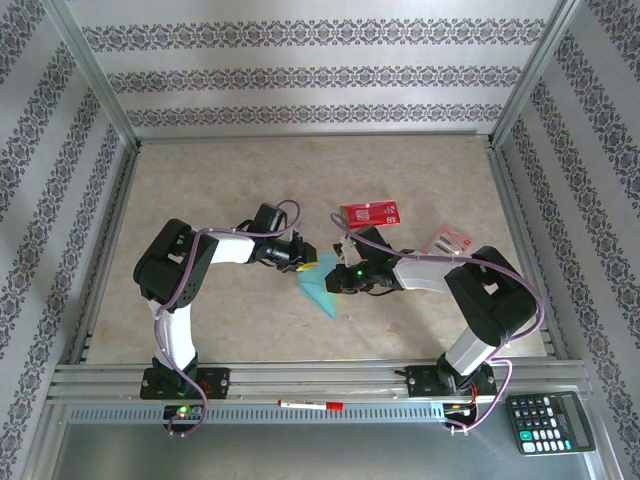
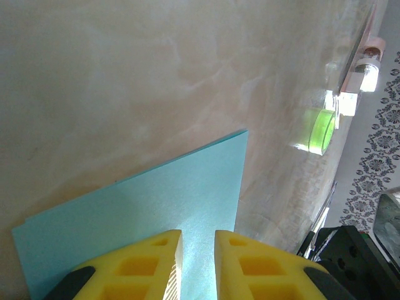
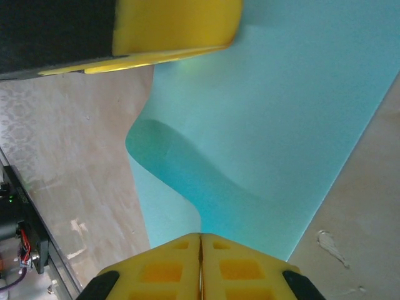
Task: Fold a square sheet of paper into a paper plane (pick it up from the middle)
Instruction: Third fold the triangle at the center of the table.
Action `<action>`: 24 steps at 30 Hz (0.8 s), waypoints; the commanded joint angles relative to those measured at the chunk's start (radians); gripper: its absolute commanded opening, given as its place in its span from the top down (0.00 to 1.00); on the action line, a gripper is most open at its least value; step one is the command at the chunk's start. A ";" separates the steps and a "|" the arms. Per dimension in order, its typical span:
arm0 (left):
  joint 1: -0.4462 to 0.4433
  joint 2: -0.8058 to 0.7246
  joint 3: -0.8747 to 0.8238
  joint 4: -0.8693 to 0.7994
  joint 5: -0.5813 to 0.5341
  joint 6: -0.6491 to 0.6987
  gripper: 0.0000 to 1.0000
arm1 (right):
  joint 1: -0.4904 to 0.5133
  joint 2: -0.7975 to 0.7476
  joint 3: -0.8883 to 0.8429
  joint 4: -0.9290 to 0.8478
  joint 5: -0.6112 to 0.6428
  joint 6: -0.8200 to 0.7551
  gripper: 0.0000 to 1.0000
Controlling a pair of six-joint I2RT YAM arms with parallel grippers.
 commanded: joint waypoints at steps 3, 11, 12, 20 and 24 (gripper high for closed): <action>-0.004 0.036 -0.002 -0.086 -0.046 0.021 0.79 | -0.008 0.024 0.002 0.011 0.001 -0.011 0.92; -0.005 0.038 -0.006 -0.083 -0.044 0.019 0.80 | -0.009 0.044 0.012 0.006 0.007 -0.017 0.92; -0.005 0.036 -0.005 -0.082 -0.044 0.020 0.79 | -0.008 0.047 0.014 0.006 0.007 -0.018 0.92; -0.005 0.036 -0.003 -0.085 -0.042 0.019 0.79 | -0.010 0.058 0.020 -0.008 0.019 -0.029 0.92; -0.006 0.035 0.000 -0.084 -0.041 0.019 0.79 | -0.006 0.062 0.020 -0.014 0.023 -0.035 0.92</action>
